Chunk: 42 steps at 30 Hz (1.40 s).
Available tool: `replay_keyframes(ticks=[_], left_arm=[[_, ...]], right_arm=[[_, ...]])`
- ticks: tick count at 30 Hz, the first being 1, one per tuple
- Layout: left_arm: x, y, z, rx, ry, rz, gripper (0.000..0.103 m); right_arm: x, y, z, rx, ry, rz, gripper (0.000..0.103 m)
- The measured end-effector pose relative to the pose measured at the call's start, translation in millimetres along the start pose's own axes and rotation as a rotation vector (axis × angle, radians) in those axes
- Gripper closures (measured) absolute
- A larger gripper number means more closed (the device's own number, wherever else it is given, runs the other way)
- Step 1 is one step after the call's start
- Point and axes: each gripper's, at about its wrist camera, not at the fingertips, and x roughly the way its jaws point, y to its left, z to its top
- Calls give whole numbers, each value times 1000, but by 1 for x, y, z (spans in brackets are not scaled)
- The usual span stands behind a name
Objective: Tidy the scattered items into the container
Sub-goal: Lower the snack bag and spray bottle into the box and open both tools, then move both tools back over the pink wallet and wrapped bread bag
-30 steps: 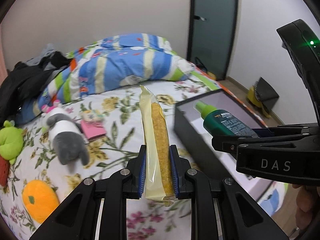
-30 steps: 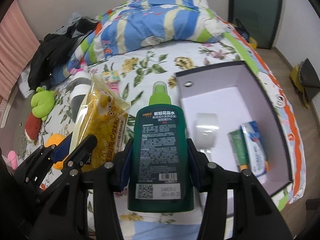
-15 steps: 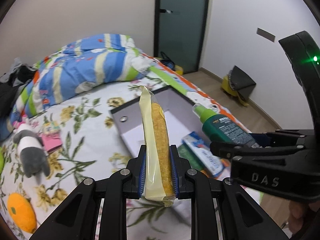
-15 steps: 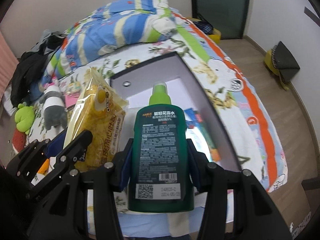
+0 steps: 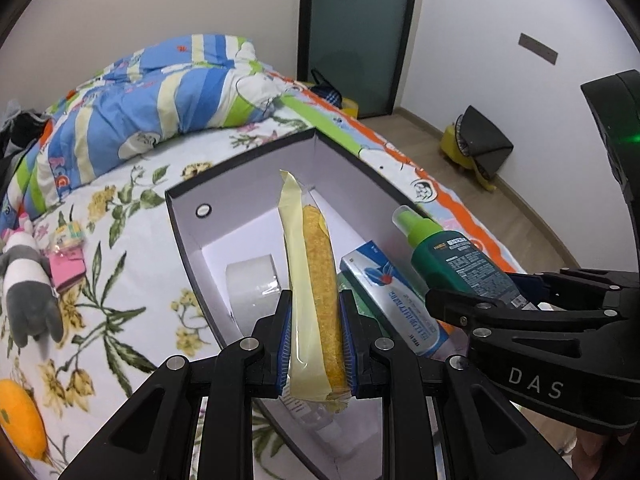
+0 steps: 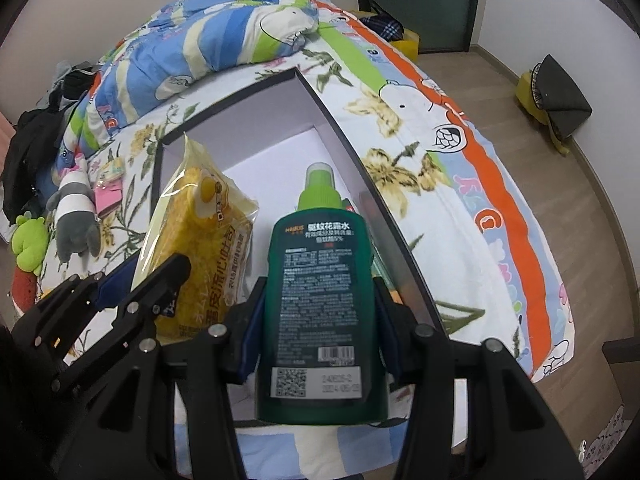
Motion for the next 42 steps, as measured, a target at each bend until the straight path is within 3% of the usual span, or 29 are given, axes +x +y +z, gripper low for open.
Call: replay_keyframes(ticks=[4,11,13,25,33,42], left_arm=[[4,3,4,-10,1,15,82],[1,16,9,-57,2,42,49],[-5,20,9,-65,-12,36,44],[-63,57,3,-75,-77,57,44],[-115,143,-25,-159,-105,139,44],[-160,246,-65,-274,-116,232,44]], right_arm=[[10,1,0,-6,15,-18,52],[2,-7,7,31,-20,-71,38],[-4,-6,7,29,-33,-76,37],[-52,36,3,-30,-101,-69,36],[-76,90,-3,-97,-127,-19,35],[-75,178,-8,-219,-99,62,35]])
